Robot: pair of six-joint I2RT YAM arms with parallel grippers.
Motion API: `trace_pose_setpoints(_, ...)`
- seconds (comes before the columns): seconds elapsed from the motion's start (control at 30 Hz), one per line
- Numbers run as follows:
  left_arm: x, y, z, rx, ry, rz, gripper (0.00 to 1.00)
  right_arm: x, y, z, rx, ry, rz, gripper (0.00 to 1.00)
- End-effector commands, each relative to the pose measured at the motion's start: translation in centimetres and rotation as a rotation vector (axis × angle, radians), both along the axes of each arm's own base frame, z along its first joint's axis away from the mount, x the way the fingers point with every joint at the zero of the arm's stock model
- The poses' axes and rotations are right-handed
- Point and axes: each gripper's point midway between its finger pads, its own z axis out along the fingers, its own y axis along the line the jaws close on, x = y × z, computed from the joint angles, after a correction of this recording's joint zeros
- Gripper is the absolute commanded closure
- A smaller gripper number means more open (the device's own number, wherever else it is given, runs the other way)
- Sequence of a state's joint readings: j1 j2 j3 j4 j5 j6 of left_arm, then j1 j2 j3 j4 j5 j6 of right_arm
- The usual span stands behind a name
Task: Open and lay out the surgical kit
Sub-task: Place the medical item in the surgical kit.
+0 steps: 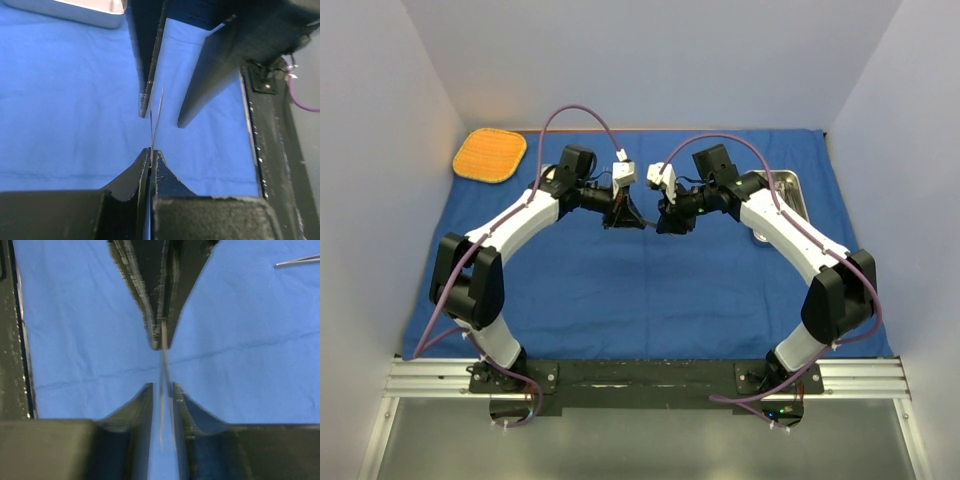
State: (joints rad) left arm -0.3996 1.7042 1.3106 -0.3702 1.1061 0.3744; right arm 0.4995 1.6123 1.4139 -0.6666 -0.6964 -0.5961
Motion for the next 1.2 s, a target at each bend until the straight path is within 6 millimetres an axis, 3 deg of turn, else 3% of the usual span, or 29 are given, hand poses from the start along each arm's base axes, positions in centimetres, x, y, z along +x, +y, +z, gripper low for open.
trace_pose_setpoints(0.0,1.0,0.1,1.5,-0.032,-0.094,0.040,1.00,0.0,0.1,1.6,0.016,-0.037,-0.018,0.50)
trace_pose_setpoints(0.07,1.8,0.3,1.5,-0.021,-0.124,0.088,1.00,0.4,0.0,1.8,0.021,-0.039,-0.043,0.43)
trace_pose_setpoints(0.2,3.3,1.1,1.4,-0.030,-0.182,0.249,1.00,2.9,-0.7,3.8,0.132,-0.001,-0.227,0.42)
trace_pose_setpoints(0.27,4.9,1.3,2.4,-0.075,-0.228,0.366,1.00,4.9,-2.4,4.9,0.210,0.018,-0.355,0.38)
trace_pose_setpoints(0.3,4.7,1.9,1.5,-0.076,-0.215,0.411,1.00,5.5,-2.6,6.1,0.304,0.038,-0.424,0.36)
trace_pose_setpoints(0.33,5.8,2.2,2.6,-0.121,-0.254,0.489,1.00,6.7,-3.8,6.5,0.344,0.040,-0.497,0.35)
trace_pose_setpoints(0.4,6.0,2.8,1.8,-0.142,-0.226,0.574,1.00,7.4,-4.6,6.3,0.396,0.083,-0.600,0.33)
trace_pose_setpoints(0.43,6.8,3.0,2.4,-0.176,-0.233,0.633,1.00,8.0,-5.2,6.0,0.383,0.071,-0.654,0.33)
trace_pose_setpoints(0.6,9.4,3.2,1.6,-0.222,-0.182,0.846,1.00,7.3,-5.7,3.8,0.357,0.161,-0.724,0.33)
trace_pose_setpoints(0.67,11.4,4.1,1.7,-0.226,-0.185,0.971,1.00,7.1,-6.0,3.7,0.358,0.158,-0.740,0.33)
trace_pose_setpoints(0.7,12.2,4.2,0.6,-0.211,-0.152,1.017,1.00,6.9,-6.1,3.2,0.349,0.162,-0.742,0.33)
trace_pose_setpoints(0.93,18.7,6.7,-1.6,-0.133,-0.160,1.325,1.00,5.4,-7.3,2.5,0.306,0.130,-0.756,0.32)
trace_pose_setpoints(1.17,22.3,7.2,-3.3,-0.081,-0.178,1.436,1.00,4.3,-8.8,1.8,0.265,0.090,-0.793,0.32)
